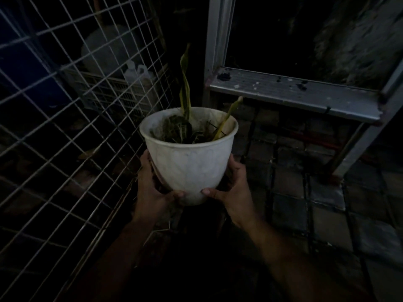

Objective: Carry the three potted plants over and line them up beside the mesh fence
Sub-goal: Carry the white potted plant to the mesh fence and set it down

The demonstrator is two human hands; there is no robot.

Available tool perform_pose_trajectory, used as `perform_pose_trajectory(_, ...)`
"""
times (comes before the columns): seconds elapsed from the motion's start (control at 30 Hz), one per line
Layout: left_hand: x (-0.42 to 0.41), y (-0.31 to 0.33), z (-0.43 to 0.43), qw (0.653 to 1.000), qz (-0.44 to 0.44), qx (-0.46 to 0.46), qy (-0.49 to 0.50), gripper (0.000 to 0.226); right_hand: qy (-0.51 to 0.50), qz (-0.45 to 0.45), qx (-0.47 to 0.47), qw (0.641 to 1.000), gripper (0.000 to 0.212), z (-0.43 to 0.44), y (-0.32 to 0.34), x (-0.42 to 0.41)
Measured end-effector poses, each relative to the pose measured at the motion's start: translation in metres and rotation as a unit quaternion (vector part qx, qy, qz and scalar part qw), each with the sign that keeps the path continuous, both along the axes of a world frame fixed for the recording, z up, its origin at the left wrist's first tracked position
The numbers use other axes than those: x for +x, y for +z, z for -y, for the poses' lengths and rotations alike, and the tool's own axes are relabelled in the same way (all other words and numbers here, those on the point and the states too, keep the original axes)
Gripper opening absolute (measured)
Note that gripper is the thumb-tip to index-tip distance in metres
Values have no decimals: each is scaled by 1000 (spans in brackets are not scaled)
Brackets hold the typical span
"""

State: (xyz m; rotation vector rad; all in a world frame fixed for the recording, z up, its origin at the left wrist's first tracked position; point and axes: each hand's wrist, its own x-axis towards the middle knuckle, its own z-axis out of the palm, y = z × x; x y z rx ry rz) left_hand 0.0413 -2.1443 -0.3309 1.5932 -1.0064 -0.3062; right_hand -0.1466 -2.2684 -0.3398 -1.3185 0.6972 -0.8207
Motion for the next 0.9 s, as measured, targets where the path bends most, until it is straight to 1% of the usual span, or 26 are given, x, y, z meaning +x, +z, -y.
perform_pose_trajectory(0.1,8,-7,-5,1000,2,16,10,125,-8,0,-8,1000,96,-8,-4,4)
perform_pose_trajectory(0.2,6,-3,-10,999,-25,29,8,125,-27,11,-10,1000,87,-15,-4,9)
perform_pose_trajectory(0.3,0,3,-12,999,-37,-2,7,113,-64,38,18,997,60,-21,3,13)
perform_pose_trajectory(0.37,-2,5,-18,1000,-8,-3,23,109,-80,51,50,994,48,-24,8,16)
perform_pose_trajectory(0.43,-3,7,-23,999,10,-7,38,112,-82,48,52,994,47,-28,11,20)
perform_pose_trajectory(0.5,-7,10,-22,998,29,13,55,116,-86,52,53,994,57,-27,12,21)
perform_pose_trajectory(0.53,-6,8,-22,995,51,28,84,109,-89,53,53,993,61,-26,11,21)
perform_pose_trajectory(0.6,-4,4,-15,991,50,46,118,67,-86,51,42,994,64,-22,12,20)
perform_pose_trajectory(0.63,-4,4,-9,993,38,37,104,63,-80,49,33,995,64,-20,13,20)
perform_pose_trajectory(0.67,0,2,-4,996,31,27,77,73,-74,41,22,996,64,-17,15,20)
perform_pose_trajectory(0.7,3,1,-1,996,36,31,72,78,-70,32,11,997,64,-14,17,21)
perform_pose_trajectory(0.73,2,7,3,997,27,35,68,80,-65,20,3,998,65,-11,18,22)
perform_pose_trajectory(0.77,5,7,6,998,7,29,57,86,-59,12,-1,998,67,-8,19,23)
perform_pose_trajectory(0.8,6,11,7,999,-19,21,35,96,-51,6,1,999,69,-5,19,23)
perform_pose_trajectory(0.87,11,11,7,999,-22,23,9,118,-40,4,18,999,68,1,18,21)
perform_pose_trajectory(0.9,12,15,5,999,-30,23,1,121,-40,8,27,999,65,3,19,18)
